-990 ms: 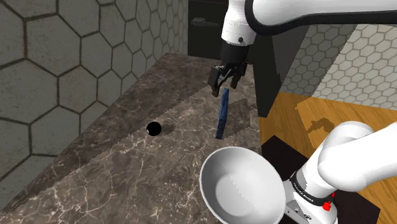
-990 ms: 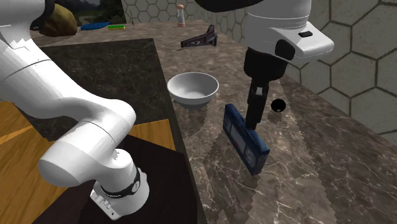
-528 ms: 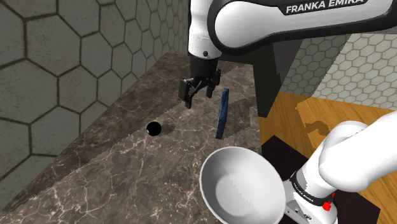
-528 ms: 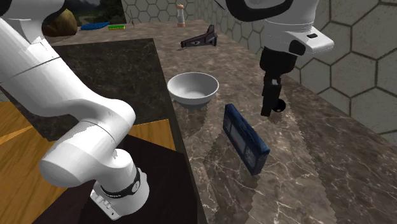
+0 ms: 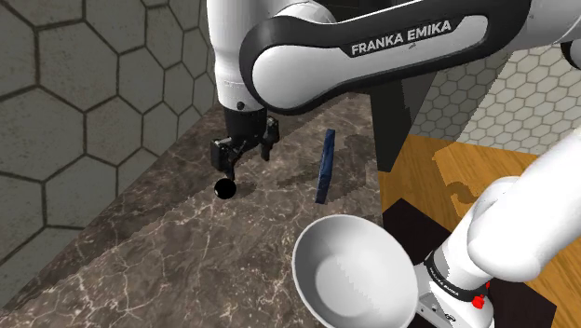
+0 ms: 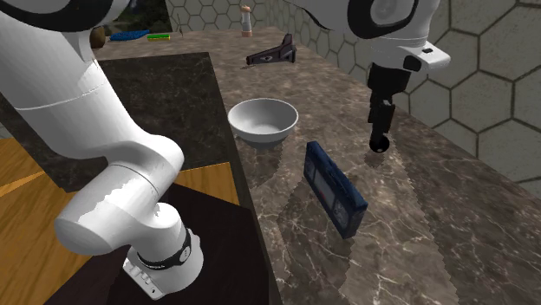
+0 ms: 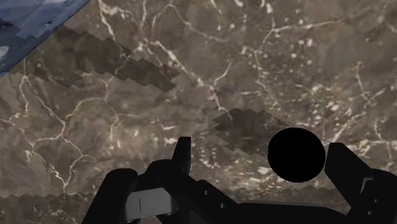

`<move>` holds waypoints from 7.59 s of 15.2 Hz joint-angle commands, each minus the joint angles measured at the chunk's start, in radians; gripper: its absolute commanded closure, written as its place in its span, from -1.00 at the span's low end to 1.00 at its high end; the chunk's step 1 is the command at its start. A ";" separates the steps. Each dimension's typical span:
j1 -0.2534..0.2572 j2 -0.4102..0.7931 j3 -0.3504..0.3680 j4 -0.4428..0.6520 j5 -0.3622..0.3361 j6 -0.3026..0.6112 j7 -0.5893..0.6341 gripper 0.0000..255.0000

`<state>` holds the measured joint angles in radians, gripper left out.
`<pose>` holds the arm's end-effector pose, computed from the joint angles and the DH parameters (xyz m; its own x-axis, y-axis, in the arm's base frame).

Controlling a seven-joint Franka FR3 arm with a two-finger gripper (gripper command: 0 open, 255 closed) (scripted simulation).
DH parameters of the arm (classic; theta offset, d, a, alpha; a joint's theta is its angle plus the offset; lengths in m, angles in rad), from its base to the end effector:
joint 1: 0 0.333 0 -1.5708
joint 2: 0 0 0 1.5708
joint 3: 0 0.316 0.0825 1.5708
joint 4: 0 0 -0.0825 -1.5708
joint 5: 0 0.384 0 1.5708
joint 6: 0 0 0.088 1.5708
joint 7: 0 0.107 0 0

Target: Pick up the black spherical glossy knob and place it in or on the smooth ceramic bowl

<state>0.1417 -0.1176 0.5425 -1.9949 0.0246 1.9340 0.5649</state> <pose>0.4061 0.3451 0.5081 0.9926 0.1091 0.0540 0.1087 -0.9940 0.0099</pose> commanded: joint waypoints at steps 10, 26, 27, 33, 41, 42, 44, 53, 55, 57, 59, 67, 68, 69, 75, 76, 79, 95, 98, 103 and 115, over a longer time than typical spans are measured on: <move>0.041 0.197 0.056 0.074 -0.136 0.086 0.135 -1.00; 0.041 0.204 0.056 0.060 -0.142 0.106 0.139 1.00; 0.041 0.204 0.056 0.060 -0.142 0.106 0.139 1.00; 0.040 0.189 0.057 0.098 -0.130 0.055 0.128 1.00; 0.038 0.170 0.057 0.187 -0.114 -0.048 0.113 1.00; 0.038 0.168 0.057 0.199 -0.113 -0.061 0.112 1.00; 0.038 0.167 0.058 0.224 -0.112 -0.087 0.110 1.00; 0.042 0.172 0.060 0.351 -0.113 -0.209 0.105 1.00; 0.043 0.177 0.061 0.383 -0.115 -0.238 0.106 1.00; 0.045 0.183 0.063 0.416 -0.118 -0.266 0.106 1.00; 0.042 0.140 0.063 0.385 -0.094 -0.270 0.102 1.00; 0.068 -0.196 0.034 0.087 0.089 -0.254 0.065 1.00; 0.079 -0.234 0.029 0.057 0.108 -0.259 0.064 1.00; 0.089 -0.272 0.024 0.029 0.126 -0.265 0.063 1.00; 0.168 -0.483 -0.001 -0.113 0.215 -0.320 0.079 1.00; 0.182 -0.516 -0.003 -0.132 0.228 -0.333 0.084 1.00; 0.226 -0.611 -0.008 -0.182 0.265 -0.374 0.107 1.00; 0.297 -0.746 0.029 -0.376 0.341 -0.309 0.136 1.00; 0.303 -0.727 -0.011 -0.451 0.407 -0.257 0.107 -1.00; 0.313 -0.694 -0.040 -0.557 0.500 -0.168 0.065 -1.00; 0.377 -0.663 -0.045 -0.622 0.500 -0.073 0.090 -1.00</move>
<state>0.5093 -0.7966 0.5015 -2.6116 0.4571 1.8636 0.6482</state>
